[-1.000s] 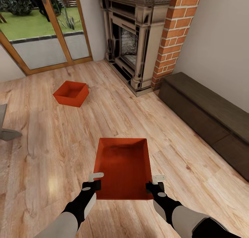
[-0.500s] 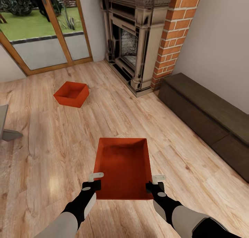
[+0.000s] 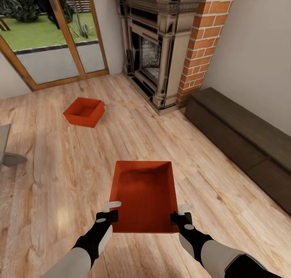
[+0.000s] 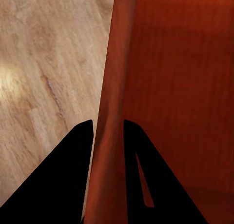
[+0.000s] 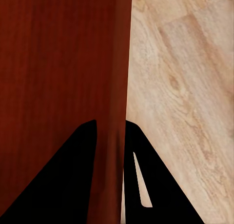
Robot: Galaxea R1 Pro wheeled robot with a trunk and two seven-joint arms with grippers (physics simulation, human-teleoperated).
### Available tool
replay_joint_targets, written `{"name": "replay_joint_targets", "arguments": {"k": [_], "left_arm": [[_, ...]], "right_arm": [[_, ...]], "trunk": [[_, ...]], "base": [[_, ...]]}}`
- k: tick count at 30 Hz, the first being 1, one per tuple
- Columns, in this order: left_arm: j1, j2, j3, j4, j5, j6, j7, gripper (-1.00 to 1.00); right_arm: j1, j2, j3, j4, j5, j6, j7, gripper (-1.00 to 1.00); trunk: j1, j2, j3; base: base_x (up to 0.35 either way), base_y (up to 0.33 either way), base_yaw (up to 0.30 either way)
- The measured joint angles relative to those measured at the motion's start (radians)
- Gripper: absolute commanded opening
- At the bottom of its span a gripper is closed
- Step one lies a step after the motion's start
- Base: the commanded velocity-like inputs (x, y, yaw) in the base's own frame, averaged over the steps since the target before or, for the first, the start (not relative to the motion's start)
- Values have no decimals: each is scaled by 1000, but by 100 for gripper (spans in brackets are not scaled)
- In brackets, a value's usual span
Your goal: Move the two storage containers from the living room to the garage. In the garage, place one container on the floor and stack the other container on top of it (either order is fine).
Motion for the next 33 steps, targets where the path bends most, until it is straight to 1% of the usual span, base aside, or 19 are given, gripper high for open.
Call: {"name": "replay_joint_targets", "arguments": {"k": [33], "left_arm": [[0,0,1,0,-1,0,-1,-100]], "right_arm": [[0,0,0,0,-1,0,-1,-100]], "trunk": [[0,0,53]], "base": [[0,0,0]]}}
